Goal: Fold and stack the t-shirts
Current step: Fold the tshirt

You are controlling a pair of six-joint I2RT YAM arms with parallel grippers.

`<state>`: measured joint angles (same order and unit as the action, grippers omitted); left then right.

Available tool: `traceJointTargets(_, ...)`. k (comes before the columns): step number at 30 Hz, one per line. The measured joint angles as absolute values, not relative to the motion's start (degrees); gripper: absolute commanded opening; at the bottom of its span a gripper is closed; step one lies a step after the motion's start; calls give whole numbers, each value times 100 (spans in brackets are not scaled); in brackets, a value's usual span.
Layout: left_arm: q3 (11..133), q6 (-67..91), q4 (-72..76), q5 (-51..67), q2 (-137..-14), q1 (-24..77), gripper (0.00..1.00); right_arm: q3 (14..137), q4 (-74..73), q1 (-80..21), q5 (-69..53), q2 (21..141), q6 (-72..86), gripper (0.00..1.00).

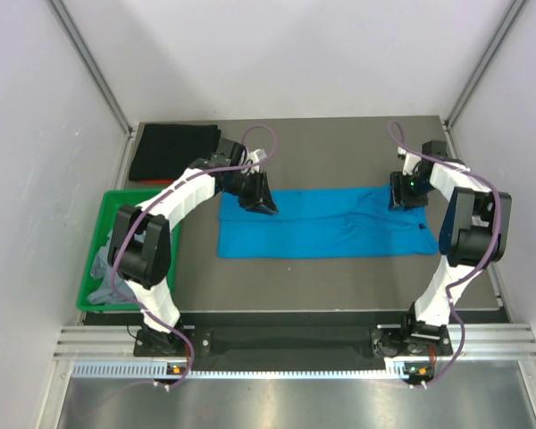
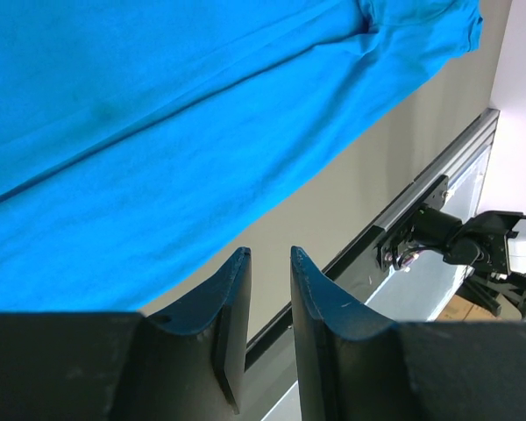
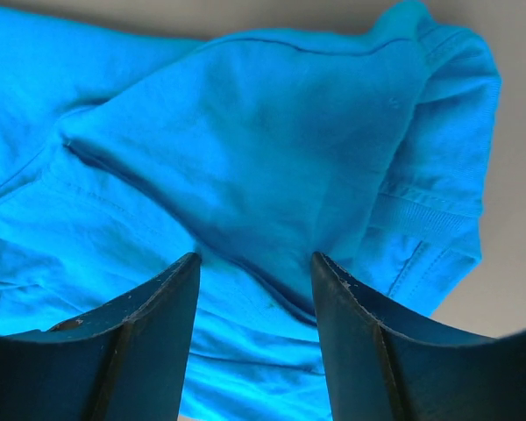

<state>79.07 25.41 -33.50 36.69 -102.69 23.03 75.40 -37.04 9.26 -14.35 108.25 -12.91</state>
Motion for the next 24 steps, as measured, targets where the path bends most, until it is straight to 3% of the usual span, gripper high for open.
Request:
traceJointTargets(6,7907,2539,-3339,3680,-10269,2303,30,7540,-3752,926,-1490,10822,-1308,47)
traceJointTargets(24,7905,2541,-3339,3667,-10269,2303,29,6711,-3793,851,-1708,9887,-928,42)
